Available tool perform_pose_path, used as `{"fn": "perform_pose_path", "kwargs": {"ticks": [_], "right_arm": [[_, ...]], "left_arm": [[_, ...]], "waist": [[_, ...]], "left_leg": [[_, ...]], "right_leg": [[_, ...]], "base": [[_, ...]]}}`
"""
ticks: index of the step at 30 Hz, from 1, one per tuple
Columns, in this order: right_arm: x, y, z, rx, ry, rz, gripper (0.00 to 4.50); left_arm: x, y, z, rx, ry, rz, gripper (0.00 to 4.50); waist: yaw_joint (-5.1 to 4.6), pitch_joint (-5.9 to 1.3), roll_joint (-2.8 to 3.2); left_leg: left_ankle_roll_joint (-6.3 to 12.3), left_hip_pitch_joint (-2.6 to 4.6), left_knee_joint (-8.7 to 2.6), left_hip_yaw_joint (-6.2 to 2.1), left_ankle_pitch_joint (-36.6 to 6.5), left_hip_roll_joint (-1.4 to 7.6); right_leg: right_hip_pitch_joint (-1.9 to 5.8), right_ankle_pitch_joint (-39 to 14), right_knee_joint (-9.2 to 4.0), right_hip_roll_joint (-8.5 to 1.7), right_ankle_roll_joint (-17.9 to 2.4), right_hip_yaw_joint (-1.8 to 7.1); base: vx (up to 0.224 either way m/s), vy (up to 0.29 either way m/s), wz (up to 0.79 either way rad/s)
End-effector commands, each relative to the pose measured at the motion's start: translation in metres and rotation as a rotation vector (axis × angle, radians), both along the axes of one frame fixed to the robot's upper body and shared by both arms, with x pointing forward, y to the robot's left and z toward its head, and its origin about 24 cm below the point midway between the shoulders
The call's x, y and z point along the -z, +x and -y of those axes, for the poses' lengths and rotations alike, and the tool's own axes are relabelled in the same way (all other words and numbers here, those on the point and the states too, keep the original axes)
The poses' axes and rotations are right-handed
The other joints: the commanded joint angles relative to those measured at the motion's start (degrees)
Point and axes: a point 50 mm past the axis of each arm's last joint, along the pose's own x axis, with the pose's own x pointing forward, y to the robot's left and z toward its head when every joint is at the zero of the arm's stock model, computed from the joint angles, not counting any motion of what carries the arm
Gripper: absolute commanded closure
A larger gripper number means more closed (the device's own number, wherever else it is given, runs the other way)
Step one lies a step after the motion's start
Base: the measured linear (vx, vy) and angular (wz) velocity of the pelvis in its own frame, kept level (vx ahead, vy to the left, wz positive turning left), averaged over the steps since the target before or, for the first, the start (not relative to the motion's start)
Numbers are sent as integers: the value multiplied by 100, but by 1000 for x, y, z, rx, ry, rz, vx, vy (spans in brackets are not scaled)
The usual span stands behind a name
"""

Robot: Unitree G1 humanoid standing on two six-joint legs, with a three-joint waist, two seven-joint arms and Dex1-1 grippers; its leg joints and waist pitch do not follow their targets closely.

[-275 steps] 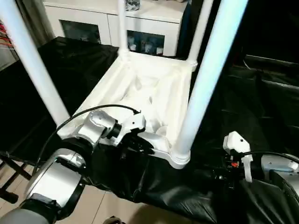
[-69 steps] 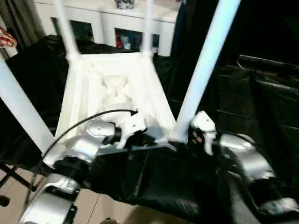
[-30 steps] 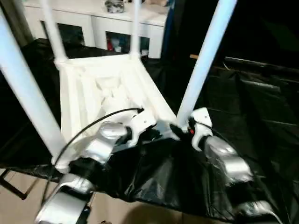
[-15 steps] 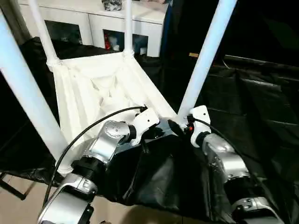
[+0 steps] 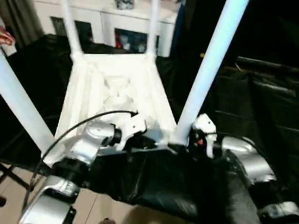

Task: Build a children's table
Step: Rotate leg to tighten

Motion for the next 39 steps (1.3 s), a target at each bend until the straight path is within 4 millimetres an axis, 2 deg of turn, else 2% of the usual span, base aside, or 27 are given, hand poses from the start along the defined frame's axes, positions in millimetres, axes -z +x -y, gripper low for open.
{"fn": "perform_pose_path", "kwargs": {"ticks": [1, 2, 3, 5, 6, 7, 13, 17, 21, 22, 24, 25, 27, 29, 30, 32, 33, 34, 35, 36, 37, 39], "right_arm": [[-1, -14, -20, -186, 40, -36, 65], [-1, -14, -20, -186, 40, -36, 65], [0, -17, -19, -210, 39, -55, 79], [0, -21, -19, -235, 37, -74, 79], [0, -22, -19, -245, 34, -78, 105], [1, -23, -18, -253, 30, -83, 105], [0, -25, -19, -260, 35, -93, 147], [1, -25, -21, -253, 44, -95, 170], [2, -23, -24, -194, 59, -68, 178], [2, -18, -27, -133, 82, -55, 178], [4, -12, -31, -30, 110, -38, 179], [4, -11, -31, -23, 111, -37, 179], [9, -3, -37, 114, 115, -27, 180], [13, 2, -43, 205, 111, -21, 180], [16, 5, -47, 255, 105, -19, 181], [19, 8, -53, 313, 96, -15, 181], [22, 12, -58, 377, 83, -14, 181], [23, 14, -61, 416, 73, -13, 181], [26, 22, -67, 542, 61, -7, 181], [26, 26, -70, 608, 72, -18, 181], [25, 29, -73, 635, 101, -31, 181], [21, 32, -76, 650, 138, -28, 181]], "left_arm": [[-8, -1, 8, 73, -22, 24, 450], [-8, -1, 8, 73, -22, 24, 450], [-8, -2, 4, 85, -15, 15, 450], [-7, -3, 0, 96, -8, 5, 450], [-7, -3, -2, 101, -3, 1, 450], [-7, -3, -5, 107, 4, -2, 450], [-7, -3, -10, 111, 11, -10, 450], [-7, -2, -8, 104, 9, -5, 450], [-4, -1, -2, 62, 6, 14, 450], [-3, 2, 3, 17, 4, 26, 450], [-2, 6, 11, -44, -9, 48, 450], [-2, 6, 12, -48, -10, 49, 450], [-2, 10, 26, -108, -41, 67, 450], [-2, 11, 41, -141, -56, 76, 450], [-2, 12, 49, -157, -63, 81, 450], [-2, 12, 58, -178, -70, 87, 450], [-3, 13, 67, -200, -75, 94, 450], [-3, 13, 72, -213, -78, 99, 450], [-3, 13, 81, -240, -80, 115, 450], [-3, 12, 87, -249, -82, 122, 450], [-3, 12, 90, -258, -87, 125, 450], [-4, 10, 93, -260, -101, 135, 450]], "waist": [[5, -323, 32], [20, -327, 7], [21, -324, 15], [58, -319, 22], [64, -320, 25], [71, -318, 22], [72, -321, 13], [69, -331, 8], [70, -321, 13], [64, -317, 10], [36, -296, -17], [36, -296, -17], [-5, -284, -8], [-27, -286, -24], [-79, -288, -27], [-116, -288, -29], [-120, -284, 0], [-140, -284, -19], [-140, -290, -22], [-205, -298, 7], [-212, -302, 8], [-226, -313, 19]], "left_leg": [[200, 31, -384, -5, -1662, 170], [221, 26, -375, 1, -1564, 169], [221, 24, -376, 3, -1549, 172], [222, 37, -374, 11, -1514, 175], [218, 36, -369, 15, -1524, 173], [193, 30, -379, 11, -1541, 176], [114, 33, -382, -1, -1612, 169], [135, 24, -371, 5, -1466, 166], [116, 28, -376, 1, -1541, 165], [105, 26, -379, 1, -1566, 165], [24, 34, -396, -17, -1823, 151], [24, 34, -396, -17, -1823, 151], [-85, 47, -405, -39, -1976, 142], [-99, 38, -409, -54, -2003, 136], [-100, 11, -411, -65, -2011, 125], [-91, 17, -405, -67, -2006, 123], [-89, 15, -408, -74, -2016, 117], [-86, 11, -404, -68, -2031, 107], [-89, 9, -399, -69, -2012, 103], [-154, 11, -411, -84, -2017, 107], [-145, 19, -409, -79, -2030, 99], [-45, 10, -394, -54, -1948, 106]], "right_leg": [[262, -1378, -380, -280, -1156, 237], [268, -1284, -363, -278, -1169, 232], [262, -1269, -360, -282, -1183, 234], [261, -1311, -368, -283, -1182, 233], [261, -1318, -364, -281, -1183, 234], [261, -1366, -364, -283, -1157, 232], [255, -1563, -379, -298, -1085, 235], [265, -1298, -352, -289, -1144, 230], [260, -1459, -371, -298, -1106, 232], [256, -1503, -376, -300, -1091, 235], [240, -2033, -434, -312, -959, 226], [240, -2033, -434, -312, -959, 226], [208, -2532, -491, -325, -770, 218], [218, -2678, -501, -330, -695, 207], [222, -2775, -514, -327, -625, 198], [205, -2869, -538, -330, -576, 196], [206, -2906, -543, -327, -558, 192], [197, -2969, -562, -317, -512, 187], [197, -2981, -559, -323, -500, 186], [182, -2896, -547, -317, -545, 183], [185, -2879, -559, -305, -541, 180], [190, -2383, -526, -286, -674, 203]], "base": [[0, 0, 0], [0, 0, 0], [0, 0, 0], [0, 0, 0], [0, 0, 0], [0, 0, 0], [0, 0, 0], [0, 0, 0], [0, 0, 0], [0, 0, 0], [0, 0, 0], [0, 0, 0], [0, 0, 0], [0, 0, 0], [0, 0, 0], [0, 0, 0], [0, 0, 0], [0, 0, 0], [0, 0, 0], [0, 0, 0], [0, 0, 0], [0, 0, 0]]}}
